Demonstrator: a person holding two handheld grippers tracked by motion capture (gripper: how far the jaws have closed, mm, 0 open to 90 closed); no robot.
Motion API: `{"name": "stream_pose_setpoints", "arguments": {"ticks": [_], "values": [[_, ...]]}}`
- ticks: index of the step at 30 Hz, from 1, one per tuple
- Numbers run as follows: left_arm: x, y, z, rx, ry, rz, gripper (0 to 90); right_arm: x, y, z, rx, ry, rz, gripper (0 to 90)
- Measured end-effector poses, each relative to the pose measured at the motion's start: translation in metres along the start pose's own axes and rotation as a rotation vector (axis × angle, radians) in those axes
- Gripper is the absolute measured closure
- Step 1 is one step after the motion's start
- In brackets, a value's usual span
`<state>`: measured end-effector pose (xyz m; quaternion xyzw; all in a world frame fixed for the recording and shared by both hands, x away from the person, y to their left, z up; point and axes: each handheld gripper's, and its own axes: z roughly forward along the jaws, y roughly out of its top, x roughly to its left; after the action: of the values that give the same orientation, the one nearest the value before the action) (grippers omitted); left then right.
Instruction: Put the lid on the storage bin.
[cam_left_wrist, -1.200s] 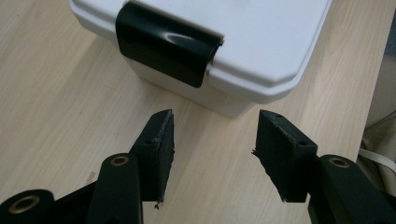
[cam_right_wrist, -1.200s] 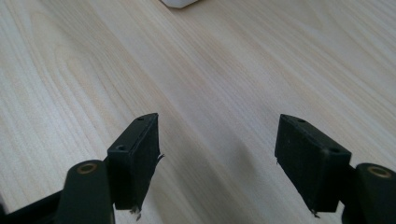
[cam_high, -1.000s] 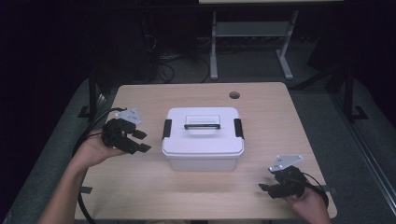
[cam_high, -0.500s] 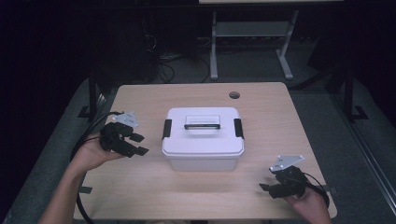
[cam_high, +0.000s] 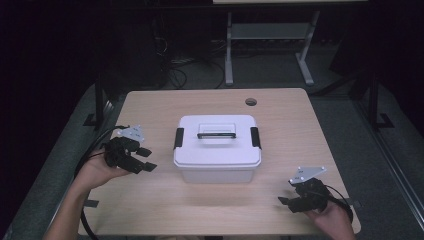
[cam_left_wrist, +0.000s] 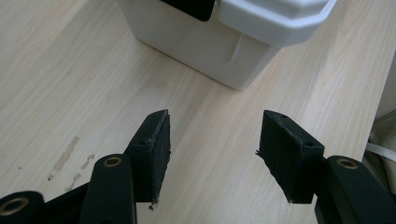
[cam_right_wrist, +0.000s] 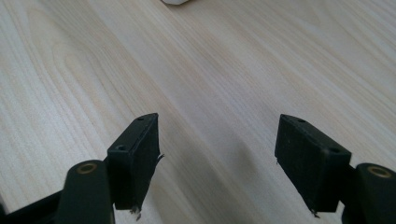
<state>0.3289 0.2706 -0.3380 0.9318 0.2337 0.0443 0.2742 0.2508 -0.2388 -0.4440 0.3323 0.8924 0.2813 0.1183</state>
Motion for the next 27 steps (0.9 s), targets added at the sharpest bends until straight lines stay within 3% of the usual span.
{"name": "stream_pose_setpoints", "arguments": {"ticks": [27], "values": [[0.0, -0.041, 0.014, -0.024, -0.009, -0.073, 40.9, 0.001, 0.0, 0.002, 0.014, -0.001, -0.007, 30.1]]}}
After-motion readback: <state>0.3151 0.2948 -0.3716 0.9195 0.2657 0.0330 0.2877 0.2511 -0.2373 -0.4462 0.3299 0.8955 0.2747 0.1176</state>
